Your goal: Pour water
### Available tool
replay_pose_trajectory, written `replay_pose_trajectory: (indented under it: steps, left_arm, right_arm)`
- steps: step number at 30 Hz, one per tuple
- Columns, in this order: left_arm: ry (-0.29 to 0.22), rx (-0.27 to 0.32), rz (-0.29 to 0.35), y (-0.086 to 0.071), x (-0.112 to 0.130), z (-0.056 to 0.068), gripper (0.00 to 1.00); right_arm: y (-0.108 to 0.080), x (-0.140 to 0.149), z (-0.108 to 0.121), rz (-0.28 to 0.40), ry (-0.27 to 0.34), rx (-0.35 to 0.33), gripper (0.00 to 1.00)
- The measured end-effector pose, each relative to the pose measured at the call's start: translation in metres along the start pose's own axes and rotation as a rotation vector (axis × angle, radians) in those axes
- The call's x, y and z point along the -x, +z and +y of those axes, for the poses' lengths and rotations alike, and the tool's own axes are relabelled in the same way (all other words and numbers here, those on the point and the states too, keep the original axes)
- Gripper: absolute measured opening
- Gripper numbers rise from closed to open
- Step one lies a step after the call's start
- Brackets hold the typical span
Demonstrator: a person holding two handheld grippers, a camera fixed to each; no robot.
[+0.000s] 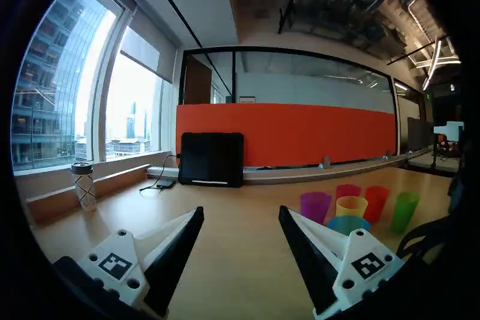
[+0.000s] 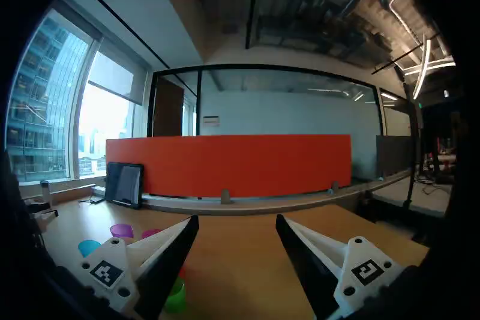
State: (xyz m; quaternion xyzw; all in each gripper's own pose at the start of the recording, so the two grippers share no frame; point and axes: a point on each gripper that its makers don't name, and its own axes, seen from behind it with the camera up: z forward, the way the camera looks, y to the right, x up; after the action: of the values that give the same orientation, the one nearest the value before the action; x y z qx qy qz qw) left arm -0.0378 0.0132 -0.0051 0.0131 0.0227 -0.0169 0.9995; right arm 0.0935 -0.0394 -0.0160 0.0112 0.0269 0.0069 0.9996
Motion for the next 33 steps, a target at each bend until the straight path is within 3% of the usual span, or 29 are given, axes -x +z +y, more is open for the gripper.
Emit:
replay_pose_trajectory:
  steps: [15, 33]
  left_arm:
    - [0.005, 0.005, -0.013, 0.002, 0.004, 0.001, 0.93]
    - [0.009, 0.007, -0.015, 0.002, 0.004, 0.001, 0.93]
  right_arm:
    - [-0.003, -0.001, -0.005, 0.010, 0.007, -0.021, 1.00]
    - [-0.001, 0.006, 0.012, 0.032, -0.009, -0.026, 0.99]
